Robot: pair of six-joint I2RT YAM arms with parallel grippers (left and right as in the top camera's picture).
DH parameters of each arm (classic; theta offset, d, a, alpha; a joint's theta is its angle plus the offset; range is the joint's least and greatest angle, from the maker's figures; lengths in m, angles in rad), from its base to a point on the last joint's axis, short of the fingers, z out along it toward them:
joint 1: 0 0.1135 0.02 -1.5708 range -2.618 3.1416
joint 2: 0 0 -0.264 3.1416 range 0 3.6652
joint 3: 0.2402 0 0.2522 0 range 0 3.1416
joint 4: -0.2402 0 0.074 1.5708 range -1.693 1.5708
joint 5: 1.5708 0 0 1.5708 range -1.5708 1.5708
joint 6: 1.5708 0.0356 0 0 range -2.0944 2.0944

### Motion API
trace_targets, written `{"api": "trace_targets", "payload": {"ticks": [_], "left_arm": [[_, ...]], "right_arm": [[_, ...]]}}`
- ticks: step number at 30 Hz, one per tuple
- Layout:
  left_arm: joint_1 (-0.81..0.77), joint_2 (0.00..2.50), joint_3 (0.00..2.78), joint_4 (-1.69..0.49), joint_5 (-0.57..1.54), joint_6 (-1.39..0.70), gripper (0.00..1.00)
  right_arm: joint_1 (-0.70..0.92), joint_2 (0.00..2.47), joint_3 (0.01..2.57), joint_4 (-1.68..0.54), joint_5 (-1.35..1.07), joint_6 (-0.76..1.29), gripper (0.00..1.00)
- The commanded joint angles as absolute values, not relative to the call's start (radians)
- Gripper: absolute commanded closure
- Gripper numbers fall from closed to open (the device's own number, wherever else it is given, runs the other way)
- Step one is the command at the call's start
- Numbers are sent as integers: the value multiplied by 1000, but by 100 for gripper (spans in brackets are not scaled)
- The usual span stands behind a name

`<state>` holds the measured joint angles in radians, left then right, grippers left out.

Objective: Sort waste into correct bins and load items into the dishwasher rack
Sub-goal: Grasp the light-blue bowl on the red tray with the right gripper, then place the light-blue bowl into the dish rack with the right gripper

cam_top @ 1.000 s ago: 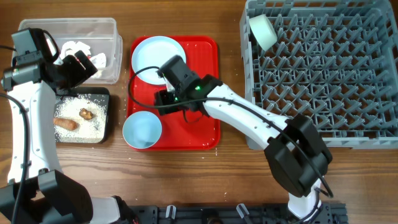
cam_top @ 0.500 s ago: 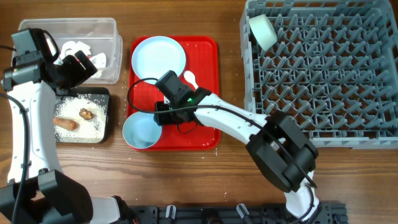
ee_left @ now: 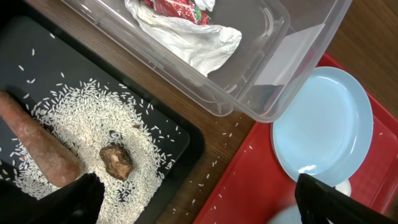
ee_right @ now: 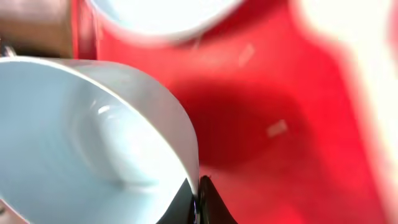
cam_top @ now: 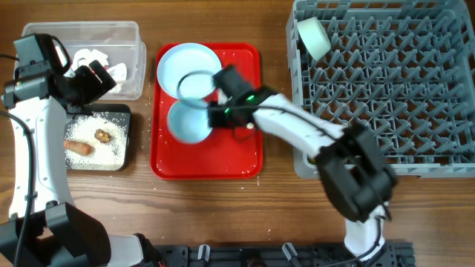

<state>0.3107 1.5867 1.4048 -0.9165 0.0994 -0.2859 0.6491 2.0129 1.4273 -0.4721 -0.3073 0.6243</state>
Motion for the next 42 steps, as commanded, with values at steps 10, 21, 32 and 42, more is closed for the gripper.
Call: {"api": "trace_targets", "payload": {"ticks": [10, 21, 32, 42], "left_arm": [[317, 1584, 1416, -915, 97, -276, 0], [317, 1584, 1416, -915, 96, -276, 0], [317, 1584, 1416, -915, 96, -276, 0], [317, 1584, 1416, -915, 97, -276, 0]], "right_arm": [[496, 1558, 1428, -859, 1251, 490, 96], [496, 1765, 1411, -809, 1328, -146, 96], [496, 1878, 1411, -774, 1225, -211, 96], [472, 1878, 1411, -666, 1224, -340, 96]]}}
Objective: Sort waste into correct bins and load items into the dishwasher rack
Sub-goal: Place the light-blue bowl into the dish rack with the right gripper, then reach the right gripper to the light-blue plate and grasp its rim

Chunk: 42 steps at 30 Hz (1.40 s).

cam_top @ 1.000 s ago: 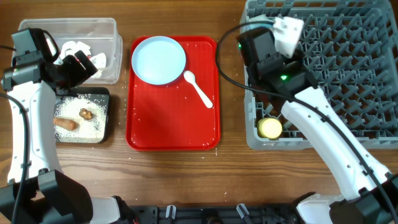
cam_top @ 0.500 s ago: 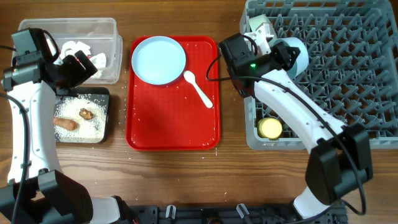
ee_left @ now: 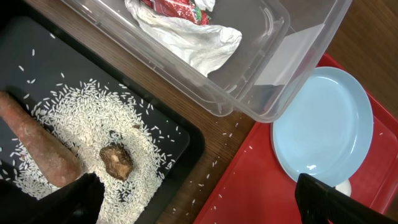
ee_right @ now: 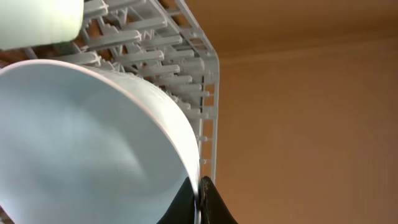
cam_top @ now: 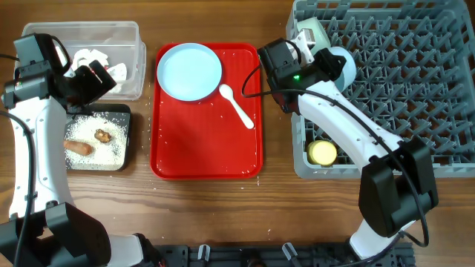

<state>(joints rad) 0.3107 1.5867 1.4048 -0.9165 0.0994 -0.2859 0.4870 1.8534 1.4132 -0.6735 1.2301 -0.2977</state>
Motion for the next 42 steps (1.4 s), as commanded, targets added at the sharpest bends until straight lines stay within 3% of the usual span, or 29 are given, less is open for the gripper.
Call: {"api": "trace_targets", "payload": {"ticks": [1, 20, 22, 24, 26, 29, 30, 31, 39, 42], "left_arm": [[317, 1584, 1416, -915, 96, -276, 0], [317, 1584, 1416, -915, 97, -276, 0], [317, 1584, 1416, -915, 97, -276, 0], [317, 1584, 1416, -915, 97, -276, 0], [317, 1584, 1416, -915, 97, -276, 0], [317, 1584, 1416, -915, 96, -276, 0], [317, 1584, 1416, -915, 96, -276, 0], [317, 1584, 1416, -915, 96, -276, 0], [317, 1584, 1416, -915, 97, -276, 0], [317, 1584, 1416, -915, 97, -276, 0]], "right_arm": [[468, 1878, 1411, -667, 1224, -340, 96], [491, 1880, 1412, -699, 1105, -393, 94], [505, 1880, 1412, -695, 1104, -393, 82], [531, 1880, 1412, -686, 1084, -392, 60], [548, 1880, 1412, -685, 1063, -393, 53], [572, 1880, 1412, -663, 1039, -390, 34], [579, 1879, 1412, -644, 1032, -382, 19], [587, 1879, 1412, -624, 1032, -361, 11], [641, 1848, 1475, -588, 937, -181, 0], [694, 1801, 1475, -575, 558, -122, 0]]}}
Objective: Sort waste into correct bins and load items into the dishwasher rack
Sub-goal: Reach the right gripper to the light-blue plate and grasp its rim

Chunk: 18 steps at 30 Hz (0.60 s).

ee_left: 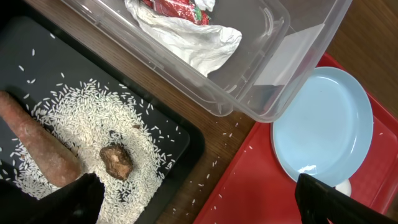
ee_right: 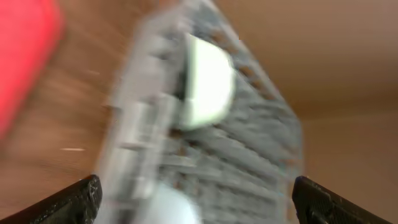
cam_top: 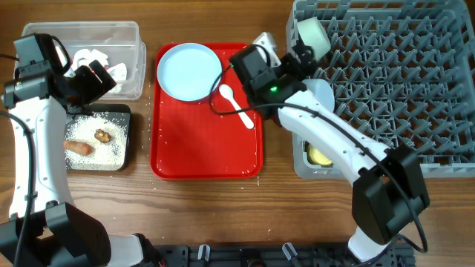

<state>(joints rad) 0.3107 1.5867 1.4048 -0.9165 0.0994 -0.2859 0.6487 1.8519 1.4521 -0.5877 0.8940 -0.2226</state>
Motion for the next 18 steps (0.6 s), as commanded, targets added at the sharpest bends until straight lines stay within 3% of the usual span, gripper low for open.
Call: {"api": "trace_targets", "payload": {"ticks": [1, 3, 6, 9, 12, 18], "left_arm": [[317, 1584, 1416, -915, 97, -276, 0], [317, 1584, 1416, -915, 96, -276, 0], [317, 1584, 1416, -915, 96, -276, 0], [317, 1584, 1416, -915, 97, -276, 0], [317, 1584, 1416, -915, 97, -276, 0], [317, 1584, 1416, -915, 96, -276, 0]], "right_arm": [[703, 1789, 1475, -557, 389, -84, 0], [706, 1777, 1475, -498, 103, -11, 0], [706, 1776, 1475, -392, -62, 190, 0], [708, 1776, 1475, -324, -62, 469, 0], [708, 1776, 1475, -348, -62, 576, 0], [705, 1776, 1501, -455, -105, 587, 0]]}}
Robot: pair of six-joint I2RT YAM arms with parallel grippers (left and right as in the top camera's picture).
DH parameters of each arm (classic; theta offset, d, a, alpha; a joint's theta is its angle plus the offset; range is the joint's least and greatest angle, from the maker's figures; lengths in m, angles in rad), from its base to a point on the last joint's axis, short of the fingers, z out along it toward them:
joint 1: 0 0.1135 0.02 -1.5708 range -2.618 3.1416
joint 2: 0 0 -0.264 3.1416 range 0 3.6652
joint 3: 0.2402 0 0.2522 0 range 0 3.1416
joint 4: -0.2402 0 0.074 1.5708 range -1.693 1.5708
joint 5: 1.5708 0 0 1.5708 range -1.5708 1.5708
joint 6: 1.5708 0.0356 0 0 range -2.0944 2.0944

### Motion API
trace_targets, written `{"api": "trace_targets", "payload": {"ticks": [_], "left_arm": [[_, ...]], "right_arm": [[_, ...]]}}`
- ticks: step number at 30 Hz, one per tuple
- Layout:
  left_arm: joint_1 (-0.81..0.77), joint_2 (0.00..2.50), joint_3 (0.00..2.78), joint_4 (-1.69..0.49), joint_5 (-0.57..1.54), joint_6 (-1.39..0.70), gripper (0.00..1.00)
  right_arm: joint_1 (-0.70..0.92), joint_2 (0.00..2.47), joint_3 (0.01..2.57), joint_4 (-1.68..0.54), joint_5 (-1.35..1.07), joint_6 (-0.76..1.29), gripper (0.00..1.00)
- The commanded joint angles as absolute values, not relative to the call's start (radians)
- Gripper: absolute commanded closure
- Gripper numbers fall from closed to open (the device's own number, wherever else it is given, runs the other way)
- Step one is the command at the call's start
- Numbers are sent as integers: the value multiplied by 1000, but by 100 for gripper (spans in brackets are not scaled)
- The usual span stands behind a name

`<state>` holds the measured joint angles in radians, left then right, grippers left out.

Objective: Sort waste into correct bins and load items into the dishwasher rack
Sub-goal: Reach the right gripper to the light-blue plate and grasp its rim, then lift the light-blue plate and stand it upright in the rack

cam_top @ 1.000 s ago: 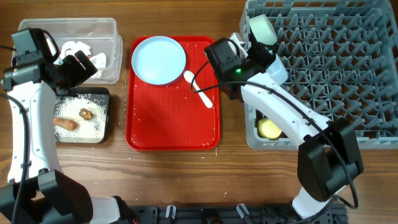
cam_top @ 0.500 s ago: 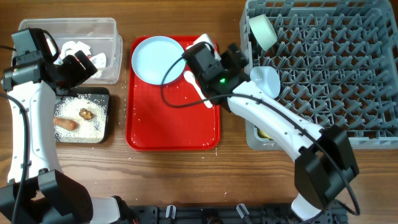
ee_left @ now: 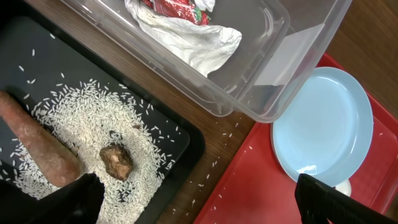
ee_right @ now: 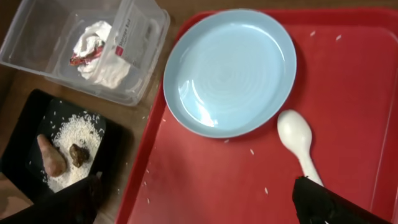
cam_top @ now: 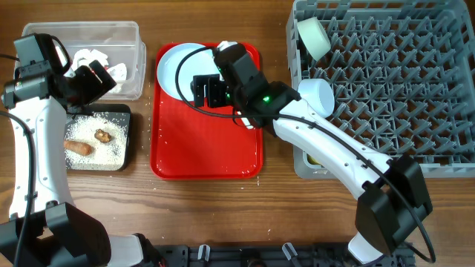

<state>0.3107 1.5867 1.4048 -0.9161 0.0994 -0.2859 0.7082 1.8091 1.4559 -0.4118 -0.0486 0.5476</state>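
A light blue plate and a white spoon lie at the far end of the red tray. My right gripper hangs open and empty above them; overhead it covers part of the plate. A pale bowl rests on its side at the left edge of the grey dishwasher rack, below a pale cup. My left gripper is open, holding nothing, over the black tray of rice, carrot and brown lump.
A clear bin behind the black tray holds crumpled white tissue and a red wrapper. Rice grains are scattered on the red tray and the wooden table. A yellow item shows low in the rack's front-left corner.
My right gripper was open at the rack's left edge beside the bowl; now it is open over the red tray above the plate and spoon. The left arm has not moved.
My right gripper was shut on the bowl on the red tray. Then it held the bowl at the rack's left side. Then the bowl lay in the rack with the gripper open. Now that gripper is back over the tray; the left arm stayed put throughout.
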Motion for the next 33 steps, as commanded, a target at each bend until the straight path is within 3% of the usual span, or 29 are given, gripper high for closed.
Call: {"api": "trace_targets", "payload": {"ticks": [1, 6, 13, 17, 18, 21, 27, 33], "left_arm": [[317, 1584, 1416, -915, 97, -276, 0], [317, 1584, 1416, -915, 97, -276, 0], [317, 1584, 1416, -915, 97, -276, 0], [317, 1584, 1416, -915, 96, -276, 0], [317, 1584, 1416, -915, 97, -276, 0], [317, 1584, 1416, -915, 96, -276, 0], [317, 1584, 1416, -915, 97, -276, 0], [317, 1584, 1416, -915, 96, -276, 0]], "right_arm": [[702, 1776, 1518, -480, -107, 586, 0], [645, 1799, 1736, -679, -99, 514, 1], [598, 2070, 1783, -652, -104, 471, 2], [611, 2218, 1783, -548, -129, 506, 20], [612, 2241, 1782, -522, -117, 542, 32], [612, 2289, 1782, -454, -70, 629, 53], [612, 2331, 1782, -430, -45, 636, 62], [612, 2355, 1782, -414, -15, 665, 66]]}}
